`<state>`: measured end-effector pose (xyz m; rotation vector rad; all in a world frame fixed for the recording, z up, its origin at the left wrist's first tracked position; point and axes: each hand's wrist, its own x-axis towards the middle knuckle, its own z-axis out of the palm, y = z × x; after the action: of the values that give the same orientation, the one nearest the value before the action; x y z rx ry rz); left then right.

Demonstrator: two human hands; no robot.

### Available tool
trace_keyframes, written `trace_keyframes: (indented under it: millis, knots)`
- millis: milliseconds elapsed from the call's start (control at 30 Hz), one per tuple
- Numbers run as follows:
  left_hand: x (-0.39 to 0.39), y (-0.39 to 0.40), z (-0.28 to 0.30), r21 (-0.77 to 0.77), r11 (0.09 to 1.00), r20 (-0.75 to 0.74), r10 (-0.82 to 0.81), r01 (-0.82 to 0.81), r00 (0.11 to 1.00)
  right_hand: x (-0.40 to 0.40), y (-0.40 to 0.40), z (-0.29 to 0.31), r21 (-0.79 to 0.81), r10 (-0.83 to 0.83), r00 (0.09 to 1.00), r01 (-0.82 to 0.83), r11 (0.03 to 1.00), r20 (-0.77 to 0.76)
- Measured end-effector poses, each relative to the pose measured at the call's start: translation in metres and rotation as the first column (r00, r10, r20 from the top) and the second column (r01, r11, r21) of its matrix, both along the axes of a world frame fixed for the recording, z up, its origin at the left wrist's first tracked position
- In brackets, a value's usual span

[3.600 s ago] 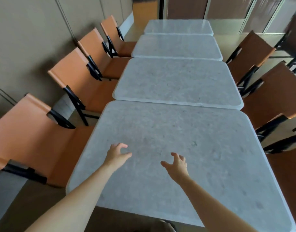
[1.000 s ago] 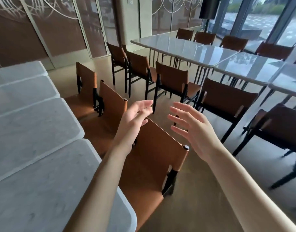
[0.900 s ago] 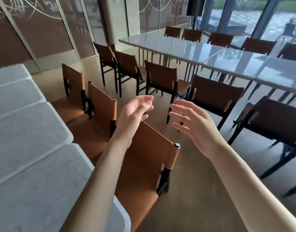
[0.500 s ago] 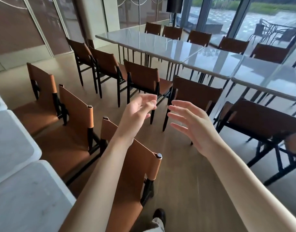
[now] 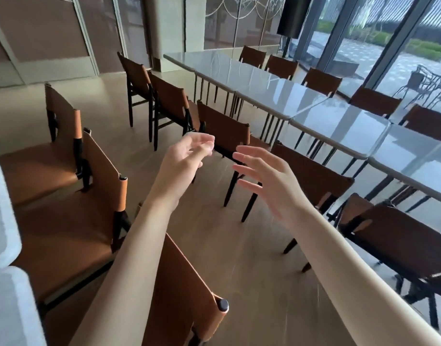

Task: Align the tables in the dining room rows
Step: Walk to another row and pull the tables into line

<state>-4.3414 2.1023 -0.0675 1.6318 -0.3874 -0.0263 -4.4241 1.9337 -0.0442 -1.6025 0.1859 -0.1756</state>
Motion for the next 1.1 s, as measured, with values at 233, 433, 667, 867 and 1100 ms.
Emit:
trace_keyframes:
  millis: [233, 433, 667, 867, 1100]
  knots:
    - [0.034, -0.035, -0.019, -0.015, 0.998, -0.037, 0.057, -0.057, 0.998, 0.065, -0.043, -0.012, 0.036, 0.065, 0.998, -0.064, 0.997, -0.023]
    - [0.080, -0.101, -0.017, -0.029, 0.996, -0.003, 0.083, -0.083, 0.997, 0.120, -0.102, -0.023, 0.161, 0.116, 0.992, -0.109, 0.981, -0.039]
    - [0.152, -0.209, -0.023, -0.070, 0.983, -0.007, 0.172, -0.172, 0.985, 0.203, -0.216, -0.027, 0.108, 0.192, 0.980, -0.186, 0.977, -0.046]
    - [0.192, -0.260, -0.029, -0.086, 0.930, -0.026, 0.356, -0.356, 0.934, 0.279, -0.252, -0.024, 0.110, 0.350, 0.936, -0.346, 0.932, -0.027]
    - [0.194, -0.210, -0.027, 0.004, 0.759, -0.100, 0.648, -0.651, 0.755, 0.342, -0.185, -0.019, 0.183, 0.647, 0.762, -0.634, 0.752, -0.021]
